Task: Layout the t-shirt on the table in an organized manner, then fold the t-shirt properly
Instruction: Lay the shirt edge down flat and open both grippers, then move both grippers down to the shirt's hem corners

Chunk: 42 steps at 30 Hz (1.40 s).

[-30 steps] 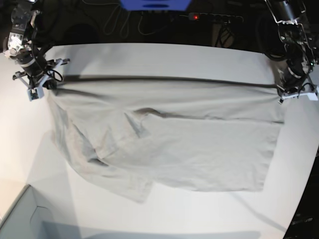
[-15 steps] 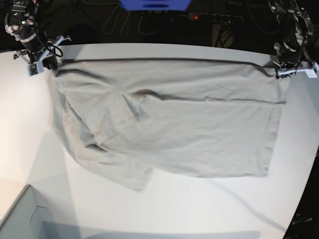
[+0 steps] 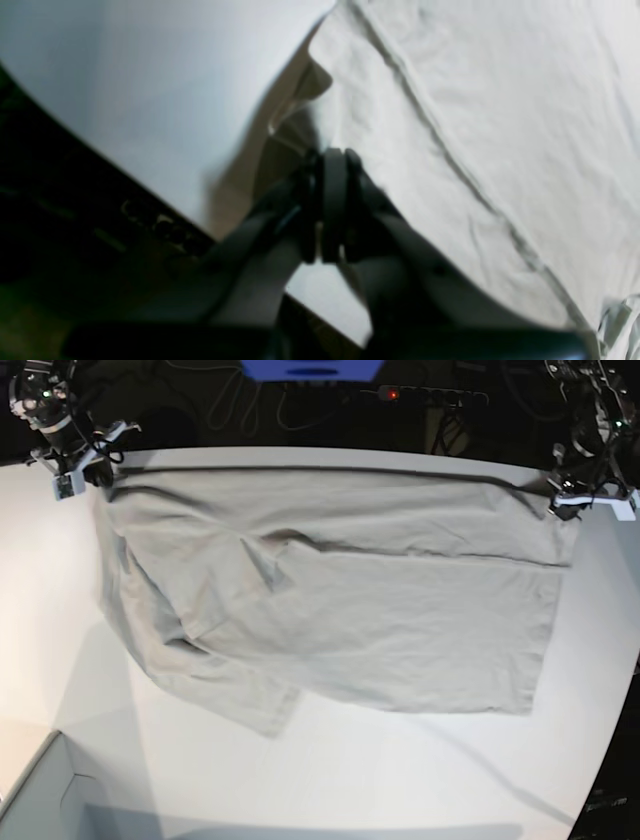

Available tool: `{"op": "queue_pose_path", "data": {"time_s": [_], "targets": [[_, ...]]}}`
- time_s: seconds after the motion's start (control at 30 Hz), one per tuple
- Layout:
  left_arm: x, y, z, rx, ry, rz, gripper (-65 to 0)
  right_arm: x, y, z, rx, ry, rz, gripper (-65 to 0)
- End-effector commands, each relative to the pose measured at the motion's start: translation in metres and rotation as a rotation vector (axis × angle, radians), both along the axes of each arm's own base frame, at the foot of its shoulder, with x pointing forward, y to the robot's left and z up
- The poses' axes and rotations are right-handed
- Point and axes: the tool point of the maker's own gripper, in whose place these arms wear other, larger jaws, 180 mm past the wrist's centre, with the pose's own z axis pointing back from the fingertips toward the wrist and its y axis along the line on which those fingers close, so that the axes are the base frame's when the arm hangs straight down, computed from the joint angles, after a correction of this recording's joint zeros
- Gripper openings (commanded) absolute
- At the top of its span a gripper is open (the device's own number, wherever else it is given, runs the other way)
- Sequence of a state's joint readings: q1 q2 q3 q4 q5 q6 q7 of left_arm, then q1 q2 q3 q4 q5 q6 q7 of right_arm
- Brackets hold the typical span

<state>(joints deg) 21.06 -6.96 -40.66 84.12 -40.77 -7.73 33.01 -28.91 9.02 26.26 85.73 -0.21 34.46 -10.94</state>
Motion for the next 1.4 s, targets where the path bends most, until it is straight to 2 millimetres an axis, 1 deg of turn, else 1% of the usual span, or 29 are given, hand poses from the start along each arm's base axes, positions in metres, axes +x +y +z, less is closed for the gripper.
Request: {"op": "queue_pose_path", "data": {"time_s": [0.0,0.1,0.23,0.3,0.43,0.5,0.57,0.67,0.77,0.8,0.83,0.93,1.0,1.07,1.1,1.2,1.27,1.33,1.37], "targets": [[0.005,0.015,0.014,0.038,-0.038,0.007,-64.5,0.007,-0.004,0.009,-0.006,-0.039,0.001,-65.0],[0.004,0.019,0.016,0.044,-0.039,0.014,-64.5,-0.005,-0.01,0.007,-0.013,-0.02,-0.018,-65.0],[0.005,0.021,0.018,0.049,-0.042,0.01,-64.0,-0.005,-0.007,0.008,-0.001,-0.042,-0.027,-65.0],[0.005,0.02,0.018,0.048,-0.042,0.007,-60.6,-0.004,-0.007,0.01,0.0,-0.05,-0.026,-65.0],[0.004,0.02,0.016,0.053,-0.032,0.009,-46.9,-0.007,-0.007,0.008,-0.003,-0.04,-0.024,-64.7],[0.004,0.02,0.017,0.048,-0.035,0.012,-41.4,-0.007,-0.007,0.008,-0.004,-0.04,-0.025,-60.0],[0.004,0.02,0.017,0.049,-0.037,0.011,-39.0,-0.007,-0.007,0.009,-0.004,-0.041,-0.024,-54.2],[0.005,0.02,0.019,0.053,-0.042,0.007,-37.2,-0.006,-0.007,0.011,-0.003,-0.052,-0.024,-46.3],[0.006,0.023,0.023,0.059,-0.052,0.011,-35.5,-0.006,-0.012,0.021,-0.018,-0.075,-0.044,-42.2],[0.005,0.027,0.024,0.064,-0.055,0.024,-34.4,-0.003,-0.014,0.024,-0.019,-0.093,-0.064,-41.7],[0.005,0.03,0.027,0.069,-0.062,0.033,-33.2,-0.001,-0.02,0.03,-0.028,-0.114,-0.092,-41.5],[0.013,0.033,0.04,0.087,-0.099,0.037,-31.8,0.009,-0.029,0.044,-0.046,-0.168,-0.136,-41.3],[0.016,0.035,0.051,0.105,-0.124,0.037,-31.8,0.014,-0.032,0.05,-0.055,-0.189,-0.143,-41.2],[0.019,0.038,0.063,0.126,-0.152,0.04,-31.8,0.016,-0.033,0.052,-0.056,-0.197,-0.144,-41.2],[0.021,0.04,0.07,0.139,-0.165,0.041,-31.8,0.021,-0.033,0.054,-0.056,-0.208,-0.14,-41.2],[0.025,0.046,0.088,0.173,-0.205,0.048,-31.8,0.041,-0.034,0.063,-0.056,-0.256,-0.141,-41.2],[0.028,0.048,0.095,0.187,-0.219,0.046,-31.8,0.052,-0.033,0.068,-0.054,-0.284,-0.137,-41.1],[0.042,0.047,0.105,0.194,-0.254,0.042,-31.8,0.072,-0.035,0.079,-0.063,-0.325,-0.125,-41.1],[0.049,0.049,0.109,0.193,-0.274,0.049,-31.8,0.085,-0.031,0.083,-0.055,-0.345,-0.111,-41.1]]}}
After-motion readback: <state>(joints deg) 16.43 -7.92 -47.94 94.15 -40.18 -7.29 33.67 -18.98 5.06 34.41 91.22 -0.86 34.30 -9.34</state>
